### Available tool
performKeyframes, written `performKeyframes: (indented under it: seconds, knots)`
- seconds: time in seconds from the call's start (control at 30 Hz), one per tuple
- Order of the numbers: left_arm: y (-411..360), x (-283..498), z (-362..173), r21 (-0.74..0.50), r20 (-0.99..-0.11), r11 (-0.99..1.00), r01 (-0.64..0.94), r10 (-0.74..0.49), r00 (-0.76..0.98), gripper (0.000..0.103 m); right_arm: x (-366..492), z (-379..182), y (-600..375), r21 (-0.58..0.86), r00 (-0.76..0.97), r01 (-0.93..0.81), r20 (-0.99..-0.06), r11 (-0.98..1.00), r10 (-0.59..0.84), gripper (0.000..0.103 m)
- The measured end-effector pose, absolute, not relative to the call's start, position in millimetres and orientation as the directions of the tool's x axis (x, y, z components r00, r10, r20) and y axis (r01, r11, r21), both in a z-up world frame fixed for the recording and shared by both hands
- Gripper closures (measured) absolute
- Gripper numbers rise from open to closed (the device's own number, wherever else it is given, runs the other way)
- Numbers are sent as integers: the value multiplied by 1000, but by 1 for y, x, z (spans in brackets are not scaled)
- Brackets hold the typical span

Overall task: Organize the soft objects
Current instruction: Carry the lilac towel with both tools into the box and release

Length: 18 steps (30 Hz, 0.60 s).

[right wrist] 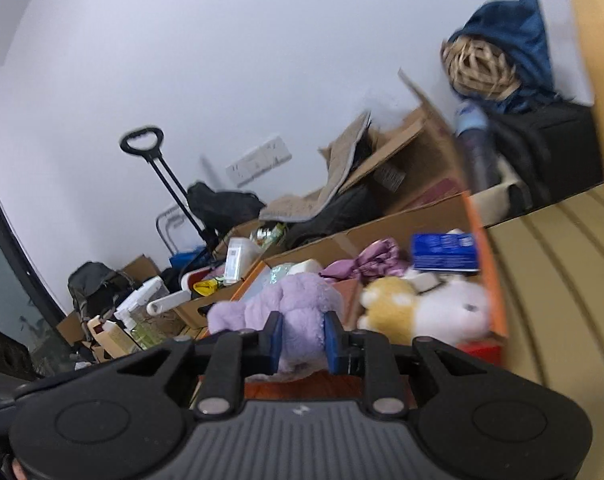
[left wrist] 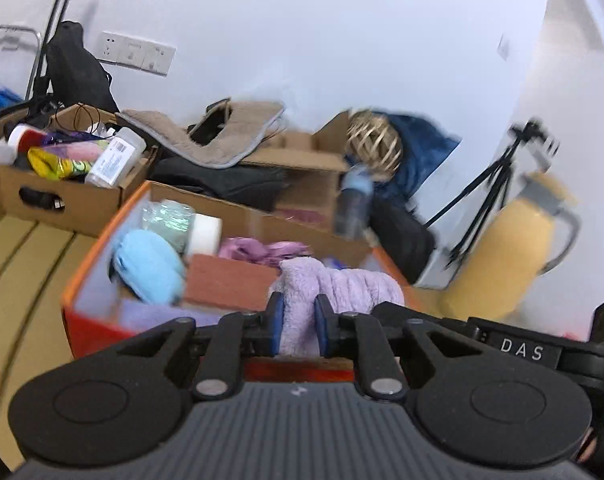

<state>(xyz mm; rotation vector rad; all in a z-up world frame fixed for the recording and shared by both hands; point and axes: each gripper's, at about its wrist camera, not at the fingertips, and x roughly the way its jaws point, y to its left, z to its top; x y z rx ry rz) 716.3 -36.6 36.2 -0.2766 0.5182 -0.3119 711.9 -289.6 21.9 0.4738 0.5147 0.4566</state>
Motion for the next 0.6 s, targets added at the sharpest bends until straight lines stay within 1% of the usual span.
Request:
performKeyframes:
  seconds: [0.07, 0.1, 0.13, 0.17, 0.2, 0.27, 0.33, 0.43, 0.47, 0.53, 0.57, 0.6]
  knots:
    - [-39, 737, 28, -262, -486, 947, 186, -296, 822, 78, 736, 14, -274, 525, 774, -245, -401, 815, 491, 74]
    - [-40, 742, 25, -232, -495, 956, 180, -275, 824, 71, 744, 11, -270, 509, 771, -229, -425, 830, 474, 68]
    - [-43, 744, 22, -202, -498, 959, 198, -275, 822, 61, 750, 6, -267, 498, 768, -209, -450, 842, 456, 63]
    - [-45, 744, 19, -191, -499, 959, 208, -278, 821, 60, 752, 2, -266, 497, 767, -192, -462, 846, 445, 58]
    - [-45, 743, 17, -189, -499, 957, 220, -286, 818, 60, 751, -2, -267, 499, 770, -185, -461, 847, 440, 56]
    - [-45, 740, 14, -187, -502, 952, 244, -306, 809, 58, 747, -3, -271, 498, 783, -170, -456, 851, 423, 55]
    - [-45, 735, 16, -175, -503, 955, 240, -296, 812, 58, 743, 1, -275, 494, 794, -160, -450, 854, 409, 54]
    - [-43, 720, 30, -164, -486, 956, 244, -293, 823, 57, 734, 16, -283, 475, 810, -162, -436, 865, 392, 52]
    - [-42, 713, 35, -155, -478, 956, 248, -292, 829, 57, 729, 23, -284, 462, 816, -165, -432, 871, 384, 49]
    - [-40, 694, 49, -132, -456, 958, 254, -286, 843, 52, 716, 37, -287, 432, 827, -173, -424, 885, 369, 46]
    - [-38, 684, 56, -125, -447, 959, 254, -283, 849, 51, 709, 45, -289, 417, 831, -178, -422, 891, 363, 46]
    - [-36, 671, 64, -115, -436, 961, 253, -277, 856, 51, 700, 53, -290, 397, 835, -184, -419, 899, 356, 43]
